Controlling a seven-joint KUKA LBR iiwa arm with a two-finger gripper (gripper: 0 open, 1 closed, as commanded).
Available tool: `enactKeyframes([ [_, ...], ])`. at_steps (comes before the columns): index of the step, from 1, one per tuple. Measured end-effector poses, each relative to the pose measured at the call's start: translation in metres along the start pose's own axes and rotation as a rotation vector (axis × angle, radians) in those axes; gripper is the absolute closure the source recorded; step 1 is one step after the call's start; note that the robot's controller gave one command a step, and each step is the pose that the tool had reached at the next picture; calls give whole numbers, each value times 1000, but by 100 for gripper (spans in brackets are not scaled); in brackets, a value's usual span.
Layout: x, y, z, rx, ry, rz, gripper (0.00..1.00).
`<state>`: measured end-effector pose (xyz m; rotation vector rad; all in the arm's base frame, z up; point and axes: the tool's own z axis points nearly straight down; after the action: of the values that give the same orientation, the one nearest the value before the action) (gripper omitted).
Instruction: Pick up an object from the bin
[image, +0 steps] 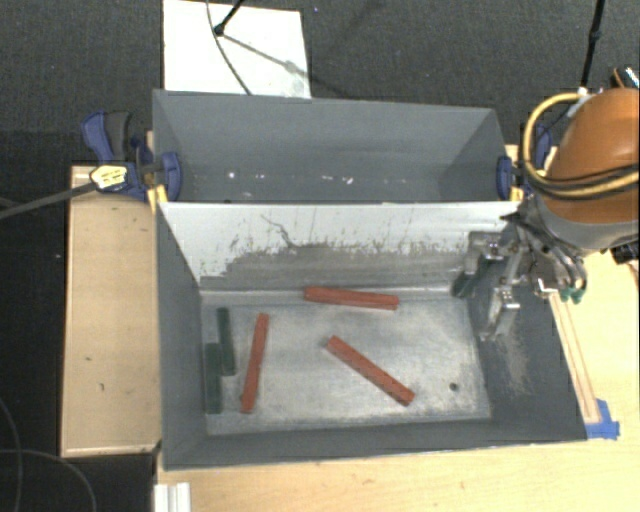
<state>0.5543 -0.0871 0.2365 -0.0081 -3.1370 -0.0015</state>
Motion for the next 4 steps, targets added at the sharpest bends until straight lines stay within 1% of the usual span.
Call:
enactKeyframes([
  [1,-31,75,132,-2,-1,-53,0],
  [2,-11,146,159,-1,-5,-235,0],
  [3,-13,145,157,0,-9,-234,100],
  [4,-12,144,158,1,-7,-235,0],
])
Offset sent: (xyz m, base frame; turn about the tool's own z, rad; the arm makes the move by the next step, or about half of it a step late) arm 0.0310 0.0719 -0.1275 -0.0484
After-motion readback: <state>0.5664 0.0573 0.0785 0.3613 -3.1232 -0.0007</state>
